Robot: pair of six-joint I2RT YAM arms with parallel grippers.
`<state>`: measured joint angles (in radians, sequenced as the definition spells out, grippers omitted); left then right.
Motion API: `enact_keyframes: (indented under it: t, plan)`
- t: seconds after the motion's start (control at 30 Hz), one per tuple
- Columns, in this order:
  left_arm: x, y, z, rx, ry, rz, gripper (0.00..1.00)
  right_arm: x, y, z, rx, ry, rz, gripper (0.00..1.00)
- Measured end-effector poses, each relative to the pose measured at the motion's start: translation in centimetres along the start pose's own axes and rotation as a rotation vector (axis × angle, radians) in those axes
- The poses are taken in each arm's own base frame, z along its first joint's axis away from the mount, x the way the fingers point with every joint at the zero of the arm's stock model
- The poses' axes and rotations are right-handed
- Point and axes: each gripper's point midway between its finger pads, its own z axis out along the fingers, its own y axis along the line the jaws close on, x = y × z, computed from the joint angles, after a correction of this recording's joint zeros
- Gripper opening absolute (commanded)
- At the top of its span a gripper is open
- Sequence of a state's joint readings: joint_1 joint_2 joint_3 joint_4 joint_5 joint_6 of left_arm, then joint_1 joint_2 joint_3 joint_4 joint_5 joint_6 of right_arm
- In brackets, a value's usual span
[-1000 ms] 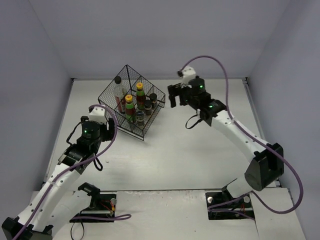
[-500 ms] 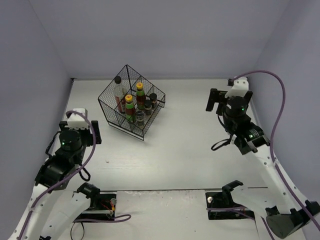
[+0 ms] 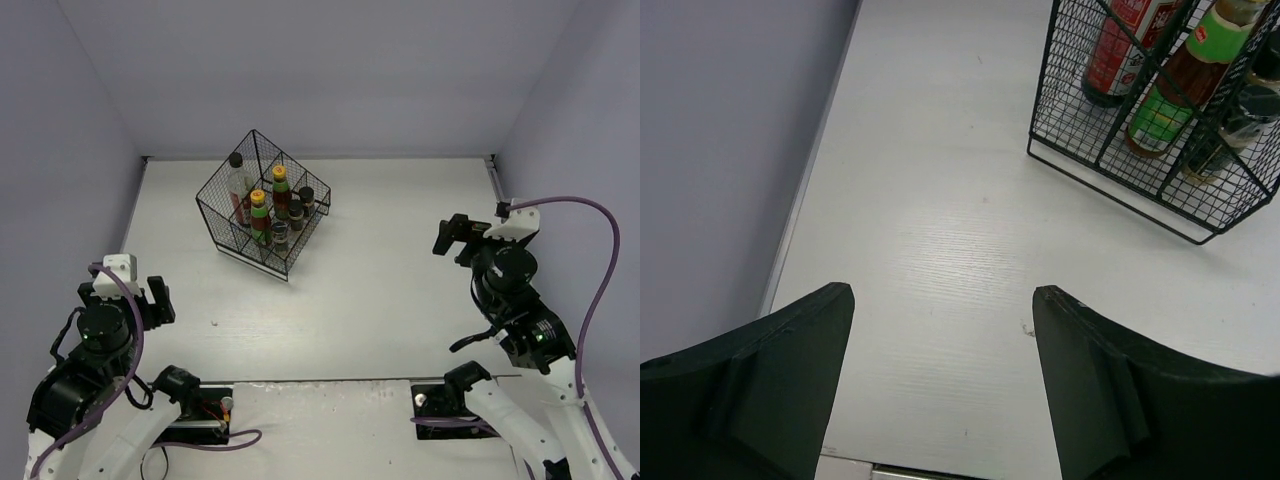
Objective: Organize the condiment bottles
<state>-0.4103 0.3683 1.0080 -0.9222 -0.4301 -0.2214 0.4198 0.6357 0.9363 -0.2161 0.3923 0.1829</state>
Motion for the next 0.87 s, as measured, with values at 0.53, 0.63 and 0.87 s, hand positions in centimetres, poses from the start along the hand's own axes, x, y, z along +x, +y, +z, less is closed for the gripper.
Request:
enact_keyframes:
  t: [0.53,0.63,0.87]
  plan:
    - [0.65,0.60,-0.96,-0.014,-0.008,-0.082,0.72,0.55,0.20,-0.39,-0.028,-0.016,0.014,1.00]
    - [0.66,0.53,-0.96,-0.011,-0.008,-0.087,0.72,0.36,0.15,-0.57,-0.030,-0.024,0.018,1.00]
    - [0.85,0.33,-0.78,-0.008,-0.003,-0.100,0.72,0.59,0.30,-0.55,-0.039,-0.022,0.018,1.00]
